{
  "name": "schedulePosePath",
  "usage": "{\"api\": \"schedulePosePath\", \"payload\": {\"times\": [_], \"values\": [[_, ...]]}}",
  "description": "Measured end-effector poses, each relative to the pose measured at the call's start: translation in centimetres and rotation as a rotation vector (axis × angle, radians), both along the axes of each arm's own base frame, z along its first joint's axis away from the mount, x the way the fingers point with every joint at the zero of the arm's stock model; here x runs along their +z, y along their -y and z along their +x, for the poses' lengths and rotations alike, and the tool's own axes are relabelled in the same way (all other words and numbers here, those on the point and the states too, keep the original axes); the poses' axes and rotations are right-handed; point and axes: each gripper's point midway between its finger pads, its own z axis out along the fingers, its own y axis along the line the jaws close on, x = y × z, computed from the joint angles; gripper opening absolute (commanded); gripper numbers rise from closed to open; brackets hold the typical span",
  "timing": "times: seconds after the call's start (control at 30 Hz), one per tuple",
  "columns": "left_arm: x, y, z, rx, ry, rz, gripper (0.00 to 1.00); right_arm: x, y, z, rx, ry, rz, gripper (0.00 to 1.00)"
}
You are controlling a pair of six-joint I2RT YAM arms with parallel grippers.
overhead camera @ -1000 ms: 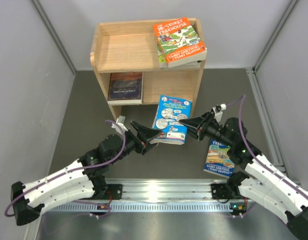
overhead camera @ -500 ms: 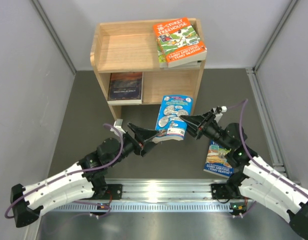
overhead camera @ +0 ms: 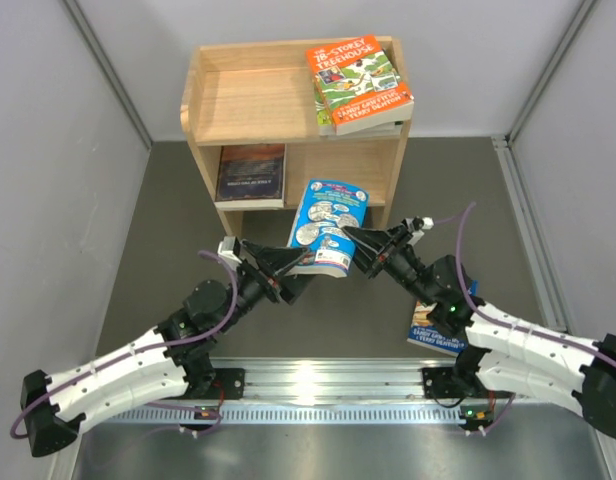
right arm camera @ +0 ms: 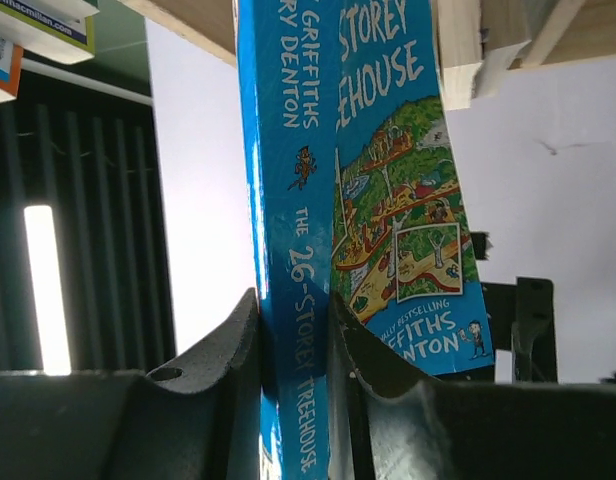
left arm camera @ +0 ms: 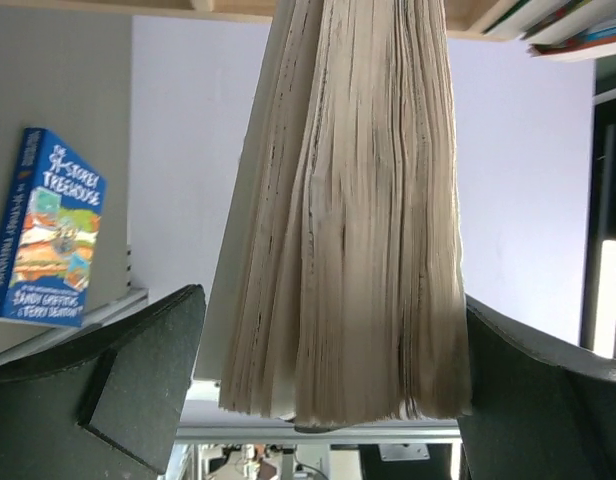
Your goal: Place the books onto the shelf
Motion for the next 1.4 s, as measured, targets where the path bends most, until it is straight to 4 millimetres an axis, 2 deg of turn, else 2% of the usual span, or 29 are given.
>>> {"api": "schedulePosePath", "payload": {"times": [0.1, 0.27, 0.47, 0.53, 0.6, 0.67, 0.83, 1.03, 1.23, 1.37, 1.4], "values": [[1.1, -0.2, 0.2, 0.014, 0.008, -0.044, 0.99, 0.5, -0.9, 0.2, 0.009, 0.004, 0.057, 0.00], [2.2, -0.6, 0.2, 0.024, 0.017, -0.070, 0.99, 0.1, -2.5, 0.0, 0.039, -0.013, 0.102, 0.00], [3.5, -1.6, -0.4, 0.033, 0.027, -0.029, 0.98, 1.0, -2.3, -0.8, 0.055, 0.003, 0.138, 0.00], [3.7, -2.3, -0.5, 0.047, 0.028, -0.009, 0.93, 1.0, -1.7, -1.2, 0.053, 0.010, 0.152, 0.00], [3.6, -3.1, -0.6, 0.065, 0.028, 0.007, 0.79, 0.8, -1.1, -1.5, 0.051, 0.010, 0.155, 0.00], [3.3, -3.7, -0.7, 0.083, 0.027, 0.021, 0.73, 0.6, -0.8, -1.8, 0.052, 0.011, 0.157, 0.00], [2.3, -4.1, -0.6, 0.098, 0.015, 0.062, 0.71, 0.5, -0.7, -2.0, 0.053, 0.014, 0.156, 0.00], [2.1, -3.7, -0.2, 0.105, 0.011, 0.083, 0.69, 0.0, -1.2, -1.9, 0.058, 0.002, 0.146, 0.00], [2.2, -3.7, -0.1, 0.110, 0.011, 0.085, 0.56, -0.4, -1.7, -1.9, 0.062, -0.005, 0.143, 0.00], [2.7, -3.9, -0.1, 0.113, 0.017, 0.073, 0.43, -0.6, -1.9, -1.9, 0.065, -0.007, 0.140, 0.00], [2.8, -3.9, -0.2, 0.114, 0.019, 0.070, 0.36, -0.7, -1.9, -2.0, 0.066, -0.009, 0.139, 0.00]]}}
